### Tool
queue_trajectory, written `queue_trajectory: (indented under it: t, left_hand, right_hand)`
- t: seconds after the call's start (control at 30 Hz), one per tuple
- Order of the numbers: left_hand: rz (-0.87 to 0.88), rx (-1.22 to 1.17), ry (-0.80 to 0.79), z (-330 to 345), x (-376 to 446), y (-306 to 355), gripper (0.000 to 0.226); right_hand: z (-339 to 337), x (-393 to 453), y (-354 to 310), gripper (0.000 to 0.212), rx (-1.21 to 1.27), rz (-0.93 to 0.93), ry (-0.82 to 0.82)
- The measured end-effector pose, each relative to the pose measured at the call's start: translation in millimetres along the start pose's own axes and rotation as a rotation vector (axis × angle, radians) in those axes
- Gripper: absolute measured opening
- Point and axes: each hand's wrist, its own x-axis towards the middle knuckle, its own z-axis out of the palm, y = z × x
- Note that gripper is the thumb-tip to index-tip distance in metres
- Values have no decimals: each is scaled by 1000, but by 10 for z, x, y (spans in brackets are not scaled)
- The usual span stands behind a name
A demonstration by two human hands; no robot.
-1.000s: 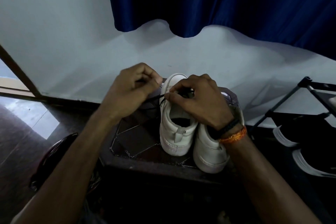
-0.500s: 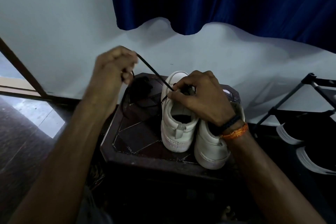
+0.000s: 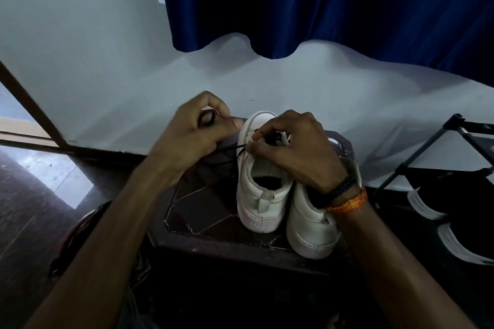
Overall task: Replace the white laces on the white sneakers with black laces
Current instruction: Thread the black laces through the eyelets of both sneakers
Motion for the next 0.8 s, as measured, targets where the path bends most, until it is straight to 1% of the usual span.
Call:
queue_trajectory:
  t: [0.03,0.07,0.13,0.2,0.27,0.43,0.47,0.5,0.57,0.63,0.67,0.8]
  left_hand:
    - [53,189,-38,11,6,-40,14]
    - [96,328,-80,21,7,-66,13]
    - [139,486,-150,29,-9,-54,6]
    - [138,566,-197,22,-16,-26,8]
    - [135,541,-192,-14,-17,-14,11]
    - [97,402,-77,-176,5,-48,19]
    - [91,391,-74,-182,11,-57,20]
    - [83,385,-93,-179,14,-65,22]
    - [59,396,-180,-166,2,-73,24]
    - [66,423,-272,-175,-8,-74,26]
    - [75,417,-291,-185,-11,-74,25]
    - [100,326,-244,-209,11,-76,21]
  right_hand:
    - [-11,-4,-8,18,-2,-6,-7]
    - [-21,-7,-15,17,-1,-10,-12]
    - [-18,-10,-11,16,-1,-6,-19]
    - [-15,-10,6,16,-6,20,-21]
    - [-14,-9,14,15,-11,52,-28]
    - [-38,-13,-7,13,-20,89,-57]
    - [-38,-12,-6,13,-14,90,-58]
    - [-39,-11,-9,13,-9,91,-61]
    - [-34,-18,-10,13,-3,94,-62]
    - [-57,-23,-8,15,26,104,-69]
    - [-85,-24,-6,16,49,113,-81]
    - [-206,-21,30,25,60,139,-105]
